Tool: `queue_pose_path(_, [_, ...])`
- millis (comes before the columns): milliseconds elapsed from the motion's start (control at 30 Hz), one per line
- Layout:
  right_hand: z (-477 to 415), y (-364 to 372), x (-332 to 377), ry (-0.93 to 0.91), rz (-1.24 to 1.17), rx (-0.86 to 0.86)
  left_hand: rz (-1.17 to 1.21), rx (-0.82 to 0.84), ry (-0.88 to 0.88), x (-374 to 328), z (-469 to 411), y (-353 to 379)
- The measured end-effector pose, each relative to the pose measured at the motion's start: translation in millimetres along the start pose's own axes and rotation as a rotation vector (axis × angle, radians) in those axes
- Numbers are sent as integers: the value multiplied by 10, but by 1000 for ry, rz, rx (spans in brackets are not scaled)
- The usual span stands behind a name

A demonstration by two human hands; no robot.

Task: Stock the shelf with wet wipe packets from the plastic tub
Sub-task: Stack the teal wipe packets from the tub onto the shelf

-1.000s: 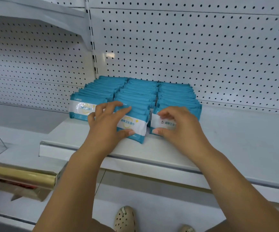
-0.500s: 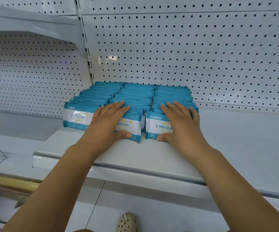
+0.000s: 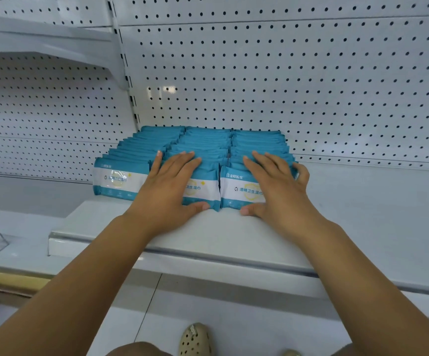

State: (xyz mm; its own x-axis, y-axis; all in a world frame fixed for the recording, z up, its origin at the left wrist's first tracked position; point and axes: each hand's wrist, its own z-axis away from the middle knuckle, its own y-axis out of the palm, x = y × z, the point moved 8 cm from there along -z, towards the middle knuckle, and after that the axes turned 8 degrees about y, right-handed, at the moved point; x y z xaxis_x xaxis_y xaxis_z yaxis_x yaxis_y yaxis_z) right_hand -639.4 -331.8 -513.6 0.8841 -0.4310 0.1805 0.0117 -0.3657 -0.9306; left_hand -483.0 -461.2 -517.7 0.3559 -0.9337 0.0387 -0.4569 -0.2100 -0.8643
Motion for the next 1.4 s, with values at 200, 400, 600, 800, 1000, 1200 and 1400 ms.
queue_pose_path(200, [43,-23,-140,43,-14,7,-22,3,-14,-31,-46,21])
queue_pose_path(400, [48,-27,-93,53,-10,23,16,-46,-3,-95,-14,-45])
queue_pose_path(600, [96,-105,248,21,-67,-28,-17,-152,-182,413,304,-421])
queue_pose_path(800, [-23,22,951,-149,-67,-59,-45,42,-292,1057,586,-344])
queue_pose_path(1000, [-250,288,1129,-122,-16,-44,60,54,-262,1164,410,-166])
queue_pose_path(1200, [-181,200,1094,-135,-57,-38,100,-5,-254,1109,440,-145])
queue_pose_path(1400, [-3,-131,816,-64,-135,-92,173,-146,-211,653,474,-412])
